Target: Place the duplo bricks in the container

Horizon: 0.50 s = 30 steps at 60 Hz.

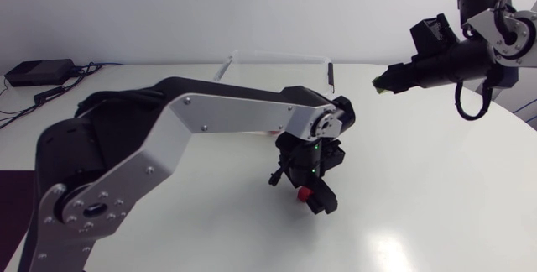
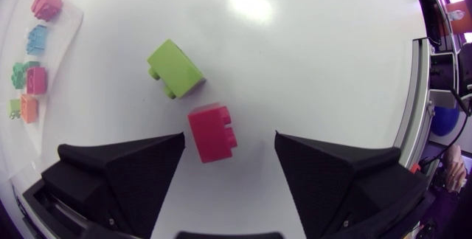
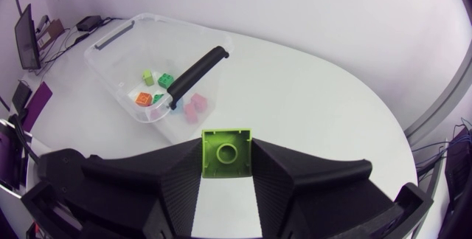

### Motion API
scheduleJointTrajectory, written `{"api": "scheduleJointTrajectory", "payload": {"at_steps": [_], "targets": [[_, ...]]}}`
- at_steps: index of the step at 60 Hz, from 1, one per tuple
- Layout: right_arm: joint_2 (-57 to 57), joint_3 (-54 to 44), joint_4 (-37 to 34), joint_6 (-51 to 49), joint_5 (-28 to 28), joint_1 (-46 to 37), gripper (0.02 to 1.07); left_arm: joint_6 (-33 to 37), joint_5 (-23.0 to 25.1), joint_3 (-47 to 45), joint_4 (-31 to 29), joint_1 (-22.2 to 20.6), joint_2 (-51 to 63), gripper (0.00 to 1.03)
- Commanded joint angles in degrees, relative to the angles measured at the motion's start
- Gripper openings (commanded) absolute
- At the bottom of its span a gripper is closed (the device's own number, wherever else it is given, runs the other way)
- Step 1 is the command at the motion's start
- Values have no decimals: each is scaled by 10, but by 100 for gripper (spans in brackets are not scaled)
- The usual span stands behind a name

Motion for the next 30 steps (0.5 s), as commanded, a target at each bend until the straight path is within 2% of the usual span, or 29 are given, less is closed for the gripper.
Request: {"api": "scheduleJointTrajectory", "payload": {"at_steps": [1,5,7,8,22,30], "targets": [[-9,12,7,16,-6,-9,30,-19,3,16,0,-6,23,64],[-11,12,10,20,-7,-12,30,-20,3,16,3,-6,28,47],[-11,13,11,21,-9,-13,30,-21,2,15,3,-6,31,32],[-11,14,11,22,-10,-14,30,-23,2,14,5,-6,31,29],[17,39,23,33,-9,-3,30,-19,-1,-7,3,-3,-2,26],[37,61,27,48,-7,24,30,-18,-15,-41,8,6,-63,26]]}}
